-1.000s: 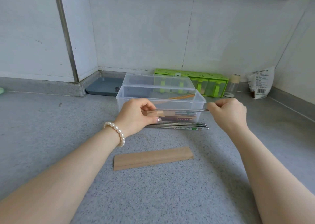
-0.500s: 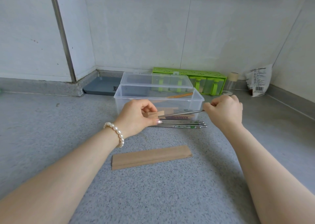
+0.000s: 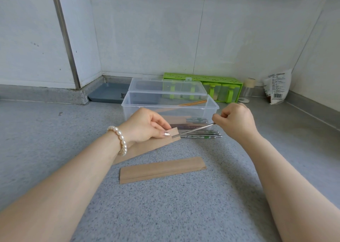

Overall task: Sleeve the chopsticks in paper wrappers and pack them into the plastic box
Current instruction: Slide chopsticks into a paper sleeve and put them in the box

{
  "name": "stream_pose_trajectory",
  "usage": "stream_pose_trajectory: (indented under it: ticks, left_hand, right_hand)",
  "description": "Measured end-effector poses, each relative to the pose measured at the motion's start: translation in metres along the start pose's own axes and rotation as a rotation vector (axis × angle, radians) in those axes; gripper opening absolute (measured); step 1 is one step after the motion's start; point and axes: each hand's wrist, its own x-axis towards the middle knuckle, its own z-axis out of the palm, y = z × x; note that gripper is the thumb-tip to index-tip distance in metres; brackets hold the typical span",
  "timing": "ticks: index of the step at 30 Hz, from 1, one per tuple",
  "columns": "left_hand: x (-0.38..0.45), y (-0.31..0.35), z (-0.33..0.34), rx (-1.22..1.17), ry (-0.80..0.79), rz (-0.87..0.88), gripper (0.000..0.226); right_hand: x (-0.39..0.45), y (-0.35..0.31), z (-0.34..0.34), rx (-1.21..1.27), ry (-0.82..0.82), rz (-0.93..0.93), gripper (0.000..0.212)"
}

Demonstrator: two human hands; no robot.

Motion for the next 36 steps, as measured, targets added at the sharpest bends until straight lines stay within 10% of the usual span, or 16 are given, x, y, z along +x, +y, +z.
stream_pose_trajectory:
  ticks: [10, 15, 24, 32, 36]
  left_hand:
    - [-0.002, 0.001, 0.014, -0.033, 0.037, 0.005, 0.018]
    - [-0.002, 0.002, 0.016, -0.027, 0.040, 0.002, 0.017]
    - [-0.004, 0.003, 0.017, -0.013, 0.024, 0.010, 0.016]
    - [-0.005, 0.004, 0.015, -0.045, -0.008, 0.014, 0.008]
    - [-0.003, 0.001, 0.008, 0.006, 0.037, 0.000, 0.008]
  right_hand:
    - [-0.006, -0.018, 0.001, 0.521, -0.256, 0.067, 0.034]
    - [-0.006, -0.031, -0.002, 1.071, -0.565, 0.248, 0.064]
    - [-0.012, -0.035, -0.003, 1.311, -0.886, 0.303, 0.084]
    - [-0.007, -0.034, -0.009, 1.412, -0.682, 0.362, 0.075]
    - [-0.001, -0.016, -0.010, 0.693, -0.206, 0.324, 0.039]
